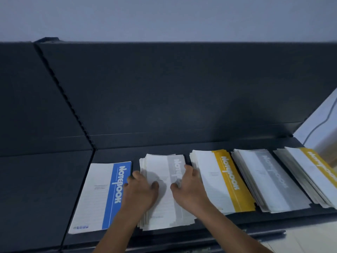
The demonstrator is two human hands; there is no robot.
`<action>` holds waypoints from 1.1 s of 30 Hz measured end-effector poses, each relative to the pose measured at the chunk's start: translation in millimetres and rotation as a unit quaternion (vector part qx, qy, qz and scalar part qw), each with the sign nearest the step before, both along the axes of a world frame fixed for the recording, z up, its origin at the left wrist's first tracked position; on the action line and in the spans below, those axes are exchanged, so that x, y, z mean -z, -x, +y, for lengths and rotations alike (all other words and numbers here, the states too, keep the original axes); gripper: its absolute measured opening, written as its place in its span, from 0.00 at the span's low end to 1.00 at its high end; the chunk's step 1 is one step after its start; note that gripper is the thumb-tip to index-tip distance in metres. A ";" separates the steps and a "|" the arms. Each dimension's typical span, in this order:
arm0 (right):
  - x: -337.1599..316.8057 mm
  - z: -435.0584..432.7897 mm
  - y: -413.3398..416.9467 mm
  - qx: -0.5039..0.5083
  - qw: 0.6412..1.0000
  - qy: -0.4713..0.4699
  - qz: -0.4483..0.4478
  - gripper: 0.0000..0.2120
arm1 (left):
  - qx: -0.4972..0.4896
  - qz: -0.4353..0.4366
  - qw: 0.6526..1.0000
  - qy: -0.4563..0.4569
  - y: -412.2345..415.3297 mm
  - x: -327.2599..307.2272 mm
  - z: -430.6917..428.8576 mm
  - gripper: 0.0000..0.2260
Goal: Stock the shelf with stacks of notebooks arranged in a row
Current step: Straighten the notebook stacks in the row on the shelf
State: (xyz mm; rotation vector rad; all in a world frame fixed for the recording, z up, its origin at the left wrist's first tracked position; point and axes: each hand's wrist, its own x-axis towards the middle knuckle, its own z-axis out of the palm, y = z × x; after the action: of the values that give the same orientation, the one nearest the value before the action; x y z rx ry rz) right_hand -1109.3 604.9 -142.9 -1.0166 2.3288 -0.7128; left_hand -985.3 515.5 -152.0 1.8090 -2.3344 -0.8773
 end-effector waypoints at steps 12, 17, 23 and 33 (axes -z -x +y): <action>-7.1 -1.1 6.1 0.010 0.998 0.002 -0.064 0.36 | -0.046 0.058 0.985 -0.153 8.2 -4.6 -17.6 0.41; -11.8 -2.1 3.9 -0.010 0.998 -0.015 -0.063 0.38 | -0.056 0.089 0.983 -0.153 8.4 -16.1 -12.7 0.34; -20.2 -4.5 8.7 0.004 0.989 0.008 -0.146 0.25 | -0.060 0.226 0.961 -0.147 -6.2 -26.4 -1.5 0.14; -44.5 7.8 2.8 0.038 0.955 0.219 -0.195 0.23 | 0.029 0.447 0.882 -0.150 -26.9 -39.6 6.8 0.18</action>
State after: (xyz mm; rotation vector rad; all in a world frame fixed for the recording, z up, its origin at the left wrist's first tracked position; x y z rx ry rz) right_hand -1112.0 612.7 -98.4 -0.8639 1.9114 -1.3690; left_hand -958.5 522.3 -112.3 1.0052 -1.6947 -1.6920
